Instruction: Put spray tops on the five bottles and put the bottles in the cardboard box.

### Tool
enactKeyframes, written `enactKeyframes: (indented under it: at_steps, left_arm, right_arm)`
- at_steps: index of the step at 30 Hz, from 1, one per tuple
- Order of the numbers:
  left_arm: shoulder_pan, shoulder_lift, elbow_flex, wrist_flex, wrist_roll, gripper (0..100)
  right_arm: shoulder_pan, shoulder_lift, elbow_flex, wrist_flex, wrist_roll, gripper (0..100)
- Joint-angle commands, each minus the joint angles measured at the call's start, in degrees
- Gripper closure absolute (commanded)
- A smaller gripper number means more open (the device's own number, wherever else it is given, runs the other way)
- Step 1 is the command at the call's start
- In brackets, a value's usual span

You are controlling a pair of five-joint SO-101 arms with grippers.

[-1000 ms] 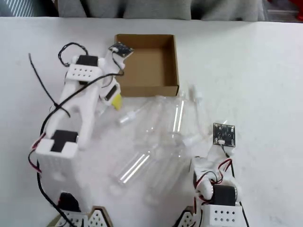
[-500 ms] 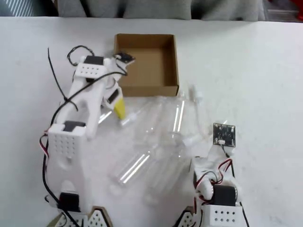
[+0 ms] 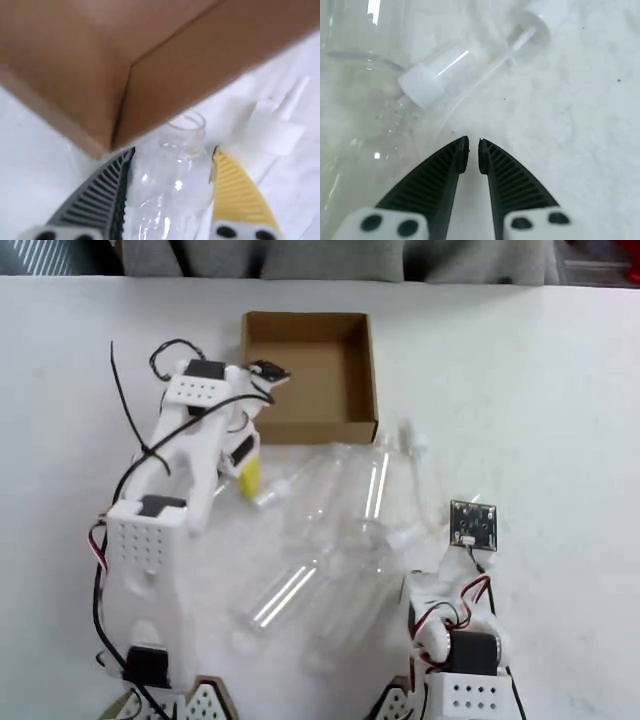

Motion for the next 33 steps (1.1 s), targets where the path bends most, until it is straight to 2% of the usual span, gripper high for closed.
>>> enactKeyframes:
  at_steps: [1, 4, 6, 10, 14, 25, 30, 33]
  left_arm:
    - [2.1, -1.3, -3.9, 3.1, 0.0, 92]
    - [2.3, -1.3, -9.9, 8.3, 0.5, 92]
    - [2.2, -1.3, -15.7, 11.9, 4.1, 92]
    - [-0.3, -2.2, -22.7, 12.4, 14.1, 92]
    - [-4.3, -5.5, -22.9, 12.4, 18.5, 92]
    - [-17.7, -15.3, -8.6, 11.3, 18.0, 92]
    - [-27.6, -15.4, 1.1, 0.7, 17.7, 92]
    - [-32.0, -15.6, 5.6, -3.9, 14.2, 92]
  right_arm:
    - [0.0, -0.4, 0.3, -0.8, 0.0, 98.1]
    - [0.1, -0.4, 0.3, -0.8, 0.0, 98.1]
    - [0.2, -0.4, 0.3, -0.8, 0.0, 98.1]
    - [0.3, -0.4, 0.3, -0.8, 0.0, 98.1]
    - [0.4, -0.4, 0.3, -0.8, 0.0, 98.1]
    - [0.4, -0.4, 0.3, -0.8, 0.0, 98.1]
    - [0.4, -0.4, 0.3, -0.8, 0.0, 98.2]
    - [0.4, -0.4, 0.3, -0.8, 0.0, 98.2]
